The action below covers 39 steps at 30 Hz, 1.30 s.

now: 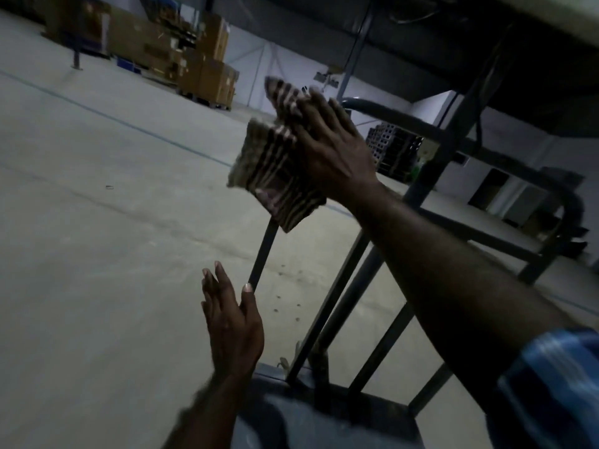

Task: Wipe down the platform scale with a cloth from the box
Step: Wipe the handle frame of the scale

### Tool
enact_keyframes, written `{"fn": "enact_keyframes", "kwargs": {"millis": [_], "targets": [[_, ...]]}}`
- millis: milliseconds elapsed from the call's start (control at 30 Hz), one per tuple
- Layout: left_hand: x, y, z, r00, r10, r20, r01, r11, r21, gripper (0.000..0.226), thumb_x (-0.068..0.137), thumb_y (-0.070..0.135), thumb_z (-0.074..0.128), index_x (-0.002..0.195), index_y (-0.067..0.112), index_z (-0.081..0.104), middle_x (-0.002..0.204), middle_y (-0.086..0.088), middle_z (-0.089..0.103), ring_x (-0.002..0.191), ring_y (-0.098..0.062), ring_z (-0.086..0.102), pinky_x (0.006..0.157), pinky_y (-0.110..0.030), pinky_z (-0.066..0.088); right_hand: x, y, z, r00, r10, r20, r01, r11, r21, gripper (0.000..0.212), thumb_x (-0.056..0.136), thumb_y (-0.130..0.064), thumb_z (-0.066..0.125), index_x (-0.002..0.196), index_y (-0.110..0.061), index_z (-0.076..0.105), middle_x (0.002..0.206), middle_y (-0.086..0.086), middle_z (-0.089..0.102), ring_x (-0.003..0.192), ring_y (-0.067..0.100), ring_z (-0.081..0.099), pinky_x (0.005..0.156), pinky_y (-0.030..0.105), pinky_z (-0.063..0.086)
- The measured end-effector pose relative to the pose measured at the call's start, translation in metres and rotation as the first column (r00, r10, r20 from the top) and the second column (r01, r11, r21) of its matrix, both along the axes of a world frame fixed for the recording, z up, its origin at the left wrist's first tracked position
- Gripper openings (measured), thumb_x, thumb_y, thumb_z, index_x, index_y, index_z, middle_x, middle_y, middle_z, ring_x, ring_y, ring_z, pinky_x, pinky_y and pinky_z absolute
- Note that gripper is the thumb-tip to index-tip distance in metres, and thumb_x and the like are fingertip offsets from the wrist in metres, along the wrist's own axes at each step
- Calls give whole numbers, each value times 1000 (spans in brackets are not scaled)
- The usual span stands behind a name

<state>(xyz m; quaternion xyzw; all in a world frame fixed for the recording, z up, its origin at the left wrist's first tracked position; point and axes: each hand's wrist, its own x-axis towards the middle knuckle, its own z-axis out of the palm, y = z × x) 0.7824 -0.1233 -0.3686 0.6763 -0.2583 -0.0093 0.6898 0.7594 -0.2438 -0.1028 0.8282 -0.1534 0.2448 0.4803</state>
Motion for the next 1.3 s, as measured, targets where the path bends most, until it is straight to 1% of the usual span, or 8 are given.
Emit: {"fn": "enact_keyframes", "kwargs": {"millis": [200,300,400,600,800,967,1133,1300], "targets": [[-20,-16,13,1000,-20,-14,19,999,-44,65,95,42,31,154,22,13,162,-8,12,150,-20,6,120,-50,14,-5,-3,15,997,-45,-55,49,996,69,59,105,-40,27,155,-13,11,163,14,4,150,27,-3,122,41,-5],[-24,-20,12,1000,-16,-14,15,997,-70,65,94,39,34,154,20,17,161,-9,15,149,-20,8,119,-52,16,-19,-12,28,988,-45,146,27,992,121,62,102,-44,33,155,-14,17,163,14,10,151,28,2,122,43,1],[-23,-21,10,1000,-19,-7,18,998,-67,65,94,38,35,153,21,17,161,-9,14,150,-20,7,119,-52,16,-49,-29,32,927,-114,357,31,973,229,65,100,-42,41,155,-16,17,163,11,11,150,26,2,120,38,-5],[-23,-28,8,999,-17,37,19,998,-57,64,94,38,34,153,18,19,161,-11,14,149,-24,9,119,-53,15,-125,-50,27,854,-250,457,41,907,418,71,91,-47,50,150,-14,28,156,16,25,143,34,22,116,51,25],[-33,-35,-2,983,-51,178,56,998,-18,66,94,40,33,153,13,19,161,-11,13,149,-24,11,119,-47,12,-198,-74,20,773,-338,537,93,897,432,56,98,-30,50,147,-7,34,155,19,28,143,34,24,118,45,20],[-42,-32,-16,956,-121,268,112,993,48,72,92,52,26,154,17,15,161,-11,11,149,-30,11,117,-52,15,-239,-85,23,707,-392,588,58,861,505,43,91,-25,35,124,-2,53,131,24,49,123,40,43,106,52,34],[-46,-21,-24,911,-179,372,146,983,115,75,93,64,17,154,20,18,161,-10,14,147,-31,14,113,-57,18,-272,-100,21,647,-407,644,-30,831,555,40,97,-22,34,126,0,50,152,22,32,146,37,18,118,53,18],[-51,-10,-22,895,-204,396,176,979,107,72,94,63,18,154,23,17,161,-4,11,149,-25,10,114,-54,14,-288,-118,25,566,-441,697,-98,803,588,52,95,-27,34,145,-12,36,156,12,27,145,32,21,116,53,24]]}}
